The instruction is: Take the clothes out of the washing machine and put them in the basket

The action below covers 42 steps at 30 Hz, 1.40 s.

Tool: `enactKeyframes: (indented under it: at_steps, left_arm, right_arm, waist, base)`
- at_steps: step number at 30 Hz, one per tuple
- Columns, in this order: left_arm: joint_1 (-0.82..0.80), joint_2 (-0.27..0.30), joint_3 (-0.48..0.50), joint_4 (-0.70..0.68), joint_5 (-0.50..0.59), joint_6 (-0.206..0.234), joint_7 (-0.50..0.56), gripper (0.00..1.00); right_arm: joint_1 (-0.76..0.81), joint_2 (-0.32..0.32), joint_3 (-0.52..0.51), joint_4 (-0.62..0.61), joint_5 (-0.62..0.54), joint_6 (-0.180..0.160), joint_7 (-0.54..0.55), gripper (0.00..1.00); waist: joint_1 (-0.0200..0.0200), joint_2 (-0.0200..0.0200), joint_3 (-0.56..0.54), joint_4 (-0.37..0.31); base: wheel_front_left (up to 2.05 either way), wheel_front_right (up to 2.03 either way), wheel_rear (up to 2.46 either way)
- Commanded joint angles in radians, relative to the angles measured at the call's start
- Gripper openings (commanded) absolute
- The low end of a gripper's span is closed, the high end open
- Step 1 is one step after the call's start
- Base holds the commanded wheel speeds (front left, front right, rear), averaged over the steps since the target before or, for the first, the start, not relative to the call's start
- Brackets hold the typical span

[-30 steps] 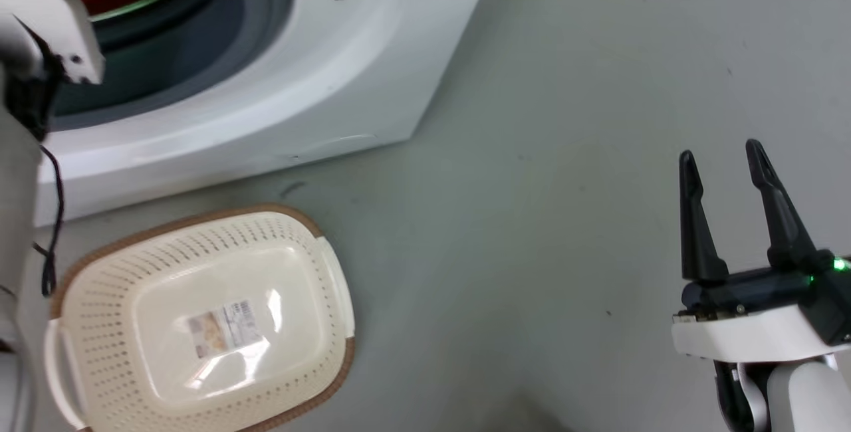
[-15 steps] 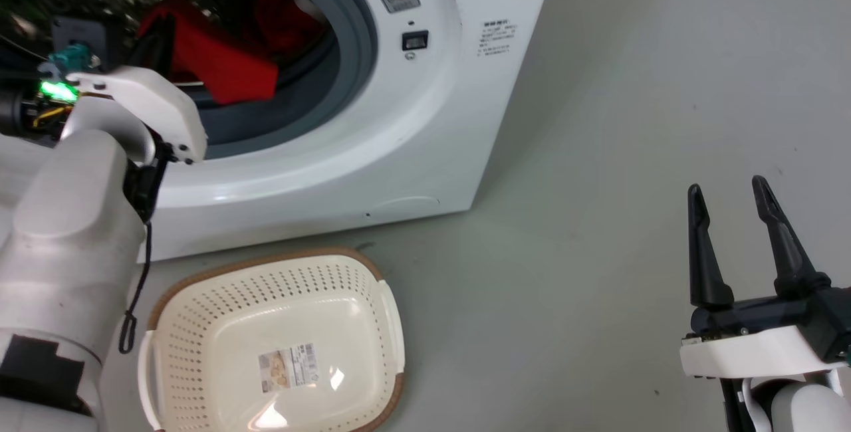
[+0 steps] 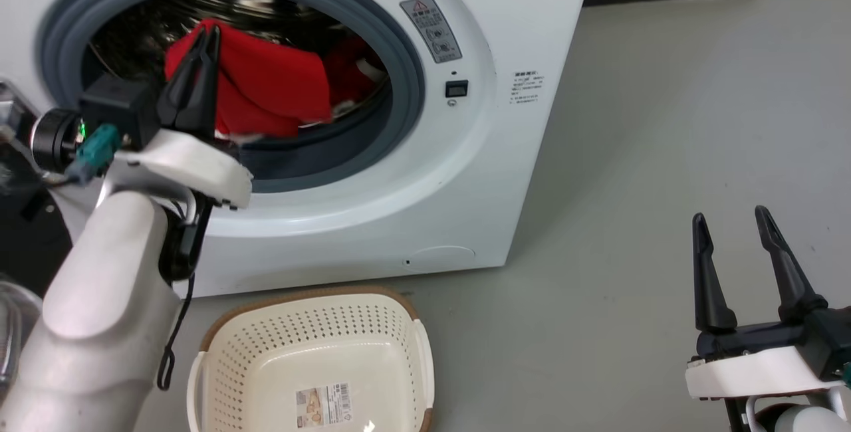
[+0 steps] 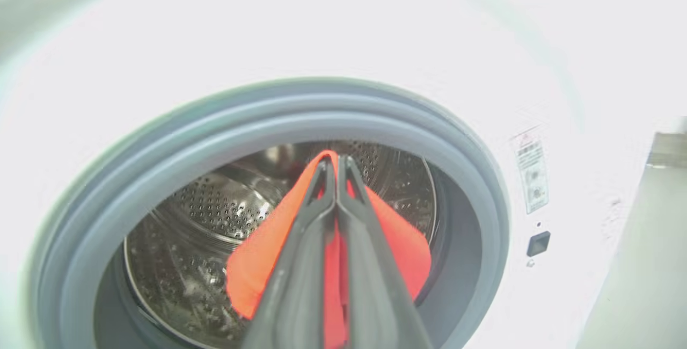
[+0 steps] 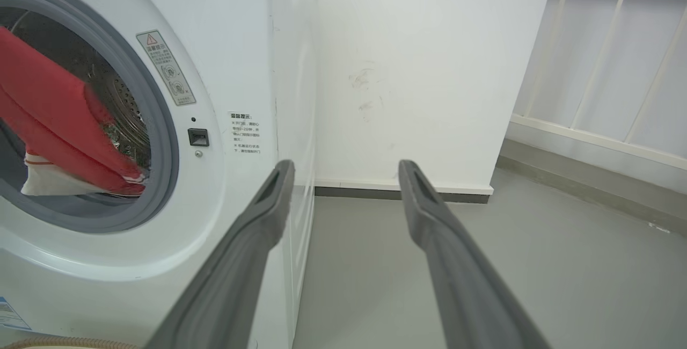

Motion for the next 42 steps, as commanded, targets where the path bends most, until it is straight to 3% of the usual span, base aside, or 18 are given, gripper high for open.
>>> enactKeyframes:
  at_steps: [1,13,21,29,42]
  left_arm:
    - [0.043,0.004,0.012,-0.053,0.007,0.009,-0.005,0.0]
    - [0.254,0.035,0.058,-0.436,0.011,0.064,0.014,0.0]
    - [0.411,0.058,0.033,-0.535,-0.02,0.095,0.099,0.0]
    - [0.505,0.049,0.001,-0.395,-0.053,0.063,0.074,0.0]
    - [0.32,-0.063,-0.12,0.146,-0.027,-0.068,0.027,0.0]
  right_arm:
    - [0.01,-0.001,-0.003,0.004,-0.006,-0.001,-0.002,1.0]
    - [0.041,-0.001,-0.02,0.017,-0.008,-0.001,-0.002,1.0]
    - [0.054,-0.001,-0.016,0.017,-0.009,-0.001,-0.002,1.0]
    - [0.029,-0.001,-0.009,-0.002,-0.02,-0.001,-0.002,1.0]
    - [-0.064,0.0,-0.008,-0.054,-0.049,-0.001,-0.002,1.0]
  waist:
    - [0.0001,-0.0001,-0.025,0.018]
    - [0.0001,-0.0001,-0.086,0.066]
    - [0.0001,-0.0001,-0.107,0.087]
    - [0.0001,-0.0001,-0.03,0.072]
    - [0.0001,-0.0001,0.251,0.016]
  base:
    - [0.0,0.0,0.0]
    - [0.0,0.0,0.0]
    - [0.0,0.0,0.0]
    - [0.0,0.0,0.0]
    - [0.0,0.0,0.0]
